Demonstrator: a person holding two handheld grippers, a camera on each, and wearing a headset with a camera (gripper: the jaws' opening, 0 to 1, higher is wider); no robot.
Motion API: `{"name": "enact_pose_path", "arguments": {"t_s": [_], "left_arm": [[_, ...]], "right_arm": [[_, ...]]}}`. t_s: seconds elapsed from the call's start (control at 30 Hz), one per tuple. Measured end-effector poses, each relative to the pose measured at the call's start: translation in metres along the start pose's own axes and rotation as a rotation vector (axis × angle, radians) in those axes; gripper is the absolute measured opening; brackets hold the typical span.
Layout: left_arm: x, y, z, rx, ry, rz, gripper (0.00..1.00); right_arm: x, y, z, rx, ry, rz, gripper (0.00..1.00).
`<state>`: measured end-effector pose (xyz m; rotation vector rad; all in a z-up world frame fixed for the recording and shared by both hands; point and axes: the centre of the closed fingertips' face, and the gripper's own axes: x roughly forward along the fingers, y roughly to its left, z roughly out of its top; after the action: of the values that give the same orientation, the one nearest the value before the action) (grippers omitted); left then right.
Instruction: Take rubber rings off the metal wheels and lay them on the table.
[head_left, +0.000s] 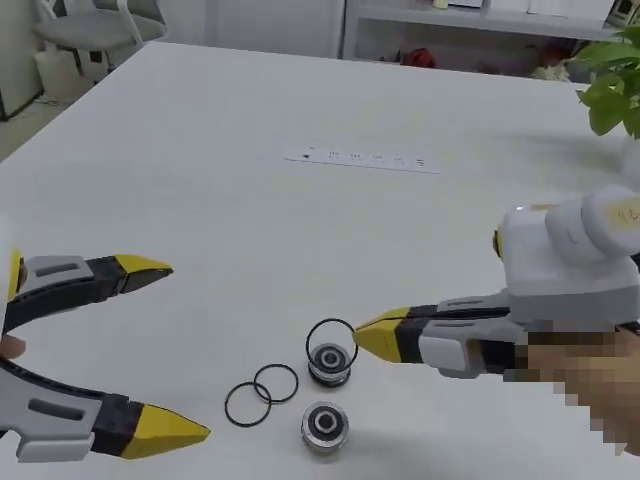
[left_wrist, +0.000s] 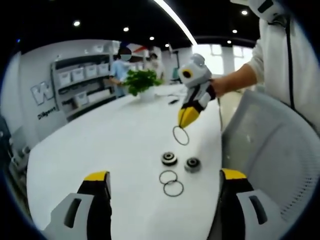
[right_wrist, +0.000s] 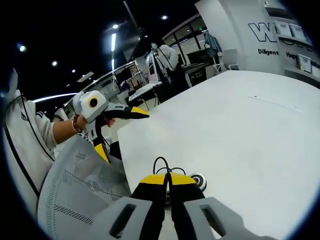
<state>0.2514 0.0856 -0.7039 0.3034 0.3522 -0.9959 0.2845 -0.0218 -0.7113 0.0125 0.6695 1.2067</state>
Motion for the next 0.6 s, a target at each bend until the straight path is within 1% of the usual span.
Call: {"name": "enact_pose_path", "arguments": {"t_s": [0.33, 0.6], "left_arm": [[-0.012, -0.005, -0.006, -0.016, 0.006, 0.014, 0.92], [-0.021, -0.005, -0.011, -0.027, 0.004, 0.025, 0.92]], "right_arm": [[0.01, 0.009, 0.003, -0.007, 0.005, 0.012, 0.0], [0.019, 0.016, 0.005, -0.013, 0.015, 0.028, 0.0]]}}
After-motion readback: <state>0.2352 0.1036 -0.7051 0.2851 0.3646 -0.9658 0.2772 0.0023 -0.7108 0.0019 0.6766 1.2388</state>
